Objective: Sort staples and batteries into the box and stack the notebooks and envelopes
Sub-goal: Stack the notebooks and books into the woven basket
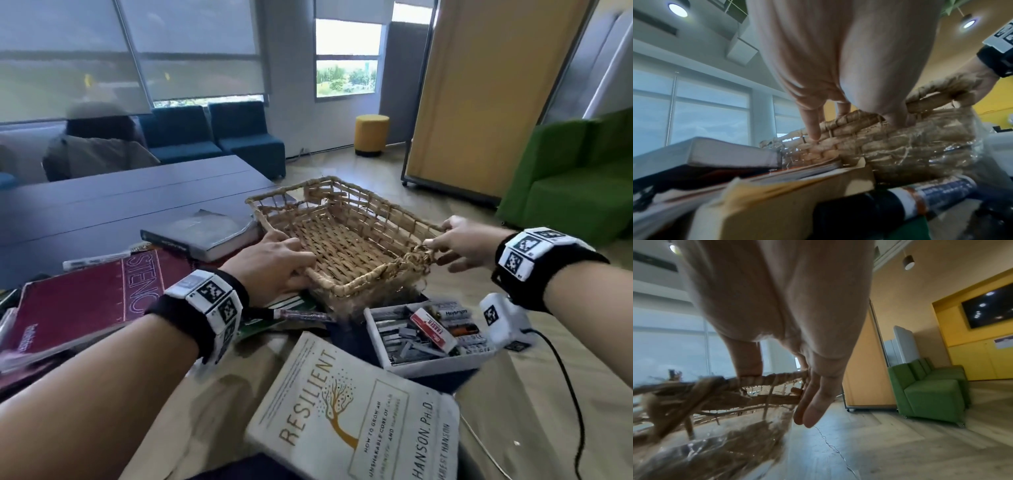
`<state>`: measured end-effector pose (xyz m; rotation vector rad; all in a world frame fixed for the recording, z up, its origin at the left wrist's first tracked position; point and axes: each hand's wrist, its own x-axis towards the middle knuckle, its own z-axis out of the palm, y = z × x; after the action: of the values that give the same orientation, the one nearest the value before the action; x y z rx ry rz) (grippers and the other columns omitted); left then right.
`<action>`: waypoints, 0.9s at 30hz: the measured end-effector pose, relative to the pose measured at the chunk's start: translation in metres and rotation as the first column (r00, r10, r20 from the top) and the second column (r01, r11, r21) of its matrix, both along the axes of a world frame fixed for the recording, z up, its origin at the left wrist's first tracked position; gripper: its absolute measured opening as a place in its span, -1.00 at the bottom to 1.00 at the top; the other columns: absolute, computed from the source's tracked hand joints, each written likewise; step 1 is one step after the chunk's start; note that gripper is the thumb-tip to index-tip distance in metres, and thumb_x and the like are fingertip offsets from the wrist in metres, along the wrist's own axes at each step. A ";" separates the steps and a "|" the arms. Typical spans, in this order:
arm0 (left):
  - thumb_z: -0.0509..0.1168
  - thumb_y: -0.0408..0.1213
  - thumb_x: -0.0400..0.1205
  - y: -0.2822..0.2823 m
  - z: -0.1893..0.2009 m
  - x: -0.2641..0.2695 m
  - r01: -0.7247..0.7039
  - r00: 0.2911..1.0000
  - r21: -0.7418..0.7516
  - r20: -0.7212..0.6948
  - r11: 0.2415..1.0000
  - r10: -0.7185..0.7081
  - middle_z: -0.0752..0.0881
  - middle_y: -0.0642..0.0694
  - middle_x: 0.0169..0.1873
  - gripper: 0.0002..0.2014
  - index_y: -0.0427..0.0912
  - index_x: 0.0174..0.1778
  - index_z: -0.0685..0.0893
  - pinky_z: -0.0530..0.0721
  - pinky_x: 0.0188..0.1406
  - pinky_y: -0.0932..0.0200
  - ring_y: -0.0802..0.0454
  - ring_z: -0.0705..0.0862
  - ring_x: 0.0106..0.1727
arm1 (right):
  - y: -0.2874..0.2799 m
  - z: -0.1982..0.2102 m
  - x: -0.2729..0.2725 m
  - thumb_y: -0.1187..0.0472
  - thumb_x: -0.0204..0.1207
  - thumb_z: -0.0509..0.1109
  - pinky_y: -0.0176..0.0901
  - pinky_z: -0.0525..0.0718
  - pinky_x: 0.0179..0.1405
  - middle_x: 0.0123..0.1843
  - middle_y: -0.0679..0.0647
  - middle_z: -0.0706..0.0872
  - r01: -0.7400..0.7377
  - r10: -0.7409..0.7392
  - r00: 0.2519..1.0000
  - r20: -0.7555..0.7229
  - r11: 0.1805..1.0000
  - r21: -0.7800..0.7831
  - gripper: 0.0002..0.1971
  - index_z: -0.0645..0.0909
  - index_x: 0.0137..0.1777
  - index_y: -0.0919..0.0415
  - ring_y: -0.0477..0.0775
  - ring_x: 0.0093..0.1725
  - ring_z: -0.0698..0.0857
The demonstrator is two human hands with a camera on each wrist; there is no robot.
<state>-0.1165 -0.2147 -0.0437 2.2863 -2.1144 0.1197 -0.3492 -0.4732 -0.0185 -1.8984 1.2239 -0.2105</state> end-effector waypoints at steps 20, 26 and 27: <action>0.20 0.19 0.74 0.046 -0.006 0.018 -0.147 0.989 0.013 -0.002 0.989 0.148 0.54 0.11 0.32 -0.68 0.29 0.40 0.56 0.58 0.40 -0.20 -0.11 0.35 0.48 | 0.028 0.002 0.032 -0.10 0.59 0.53 0.05 0.65 -0.05 0.21 0.24 0.73 -0.160 0.126 0.973 -0.194 0.973 -0.169 -0.47 0.42 0.40 0.13 0.18 0.13 0.71; 0.20 0.20 0.74 0.049 -0.005 0.017 -0.147 0.989 0.018 -0.013 0.989 0.148 0.54 0.13 0.25 -0.69 0.27 0.36 0.56 0.61 0.36 -0.20 -0.07 0.35 0.46 | 0.032 0.001 0.028 -0.06 0.59 0.55 0.02 0.59 -0.07 0.23 0.27 0.72 -0.161 0.128 0.975 -0.180 0.970 -0.180 -0.41 0.39 0.45 0.17 0.17 0.12 0.70; 0.20 0.20 0.74 0.049 -0.004 0.016 -0.147 0.989 0.021 -0.013 0.989 0.147 0.54 0.13 0.25 -0.69 0.27 0.36 0.55 0.61 0.36 -0.20 -0.07 0.35 0.46 | 0.033 0.001 0.028 -0.07 0.59 0.54 0.02 0.60 -0.04 0.25 0.27 0.72 -0.155 0.124 0.977 -0.175 0.972 -0.176 -0.41 0.39 0.46 0.17 0.20 0.18 0.72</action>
<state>-0.1004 -0.1654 -0.0480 2.4454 -1.9470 0.0854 -0.3216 -0.4406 -0.0179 -2.1942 1.2056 -0.0992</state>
